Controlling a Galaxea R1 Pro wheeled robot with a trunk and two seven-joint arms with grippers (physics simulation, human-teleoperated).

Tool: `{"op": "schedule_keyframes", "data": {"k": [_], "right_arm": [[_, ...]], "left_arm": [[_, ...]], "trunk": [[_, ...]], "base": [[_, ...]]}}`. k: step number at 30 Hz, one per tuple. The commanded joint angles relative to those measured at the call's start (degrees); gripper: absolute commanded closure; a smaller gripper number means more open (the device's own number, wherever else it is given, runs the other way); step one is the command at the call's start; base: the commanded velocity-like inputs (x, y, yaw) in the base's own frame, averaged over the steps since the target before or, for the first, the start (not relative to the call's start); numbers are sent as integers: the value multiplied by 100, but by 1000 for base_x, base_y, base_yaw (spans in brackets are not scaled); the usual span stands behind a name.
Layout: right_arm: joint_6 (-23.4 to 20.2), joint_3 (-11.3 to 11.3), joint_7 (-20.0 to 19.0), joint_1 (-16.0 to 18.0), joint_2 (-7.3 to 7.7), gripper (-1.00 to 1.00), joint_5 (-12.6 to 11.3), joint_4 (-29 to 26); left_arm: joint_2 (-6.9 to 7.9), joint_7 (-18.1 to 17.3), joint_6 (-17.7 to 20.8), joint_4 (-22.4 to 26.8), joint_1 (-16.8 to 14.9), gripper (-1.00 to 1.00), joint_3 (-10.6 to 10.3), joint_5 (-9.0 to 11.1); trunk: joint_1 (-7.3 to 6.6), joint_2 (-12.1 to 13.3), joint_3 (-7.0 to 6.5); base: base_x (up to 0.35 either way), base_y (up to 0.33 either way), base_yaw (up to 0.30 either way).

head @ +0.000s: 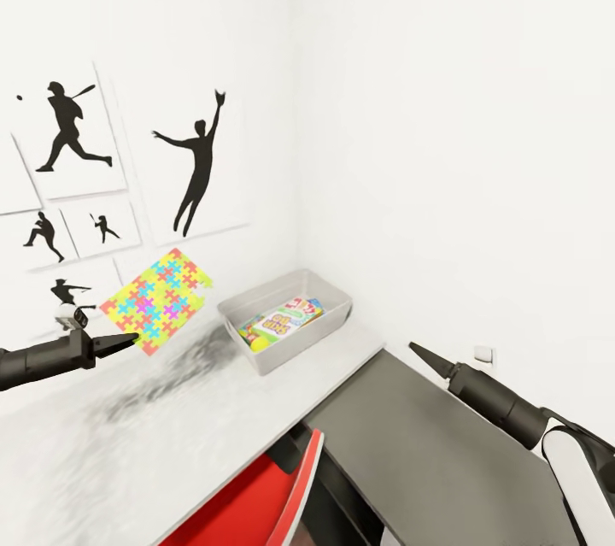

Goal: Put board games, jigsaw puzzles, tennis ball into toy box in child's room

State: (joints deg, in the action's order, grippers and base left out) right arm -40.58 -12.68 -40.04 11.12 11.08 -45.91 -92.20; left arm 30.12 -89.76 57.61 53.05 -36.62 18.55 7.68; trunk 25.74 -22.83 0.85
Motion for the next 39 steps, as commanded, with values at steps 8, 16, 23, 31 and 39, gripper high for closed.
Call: {"op": "schedule_keyframes", "data": {"k": [8,16,23,31,39], "right_arm": [[-37,-1,-4,5,0,-100,-23,0],[-37,-2,-4,5,0,-100,-23,0],[-37,-5,-10,5,0,-100,-23,0],[-37,-6,-13,5,0,-100,-23,0],[-37,-6,-13,5,0,-100,-23,0]], "left_arm": [[3,-24,57,0,-3,100,-1,-4],[15,-24,57,-1,-3,100,-1,-4],[20,-24,57,-2,2,100,4,-4],[20,-24,57,-1,6,100,0,-4],[20,-24,57,-1,6,100,1,-4]], "trunk": [[4,-9,-7],[4,-9,-29],[4,-9,-65],[4,-9,-119],[4,-9,-131]], "base": [[33,6,-80],[115,23,-116],[23,72,-163],[26,43,-206],[13,31,-42]]}}
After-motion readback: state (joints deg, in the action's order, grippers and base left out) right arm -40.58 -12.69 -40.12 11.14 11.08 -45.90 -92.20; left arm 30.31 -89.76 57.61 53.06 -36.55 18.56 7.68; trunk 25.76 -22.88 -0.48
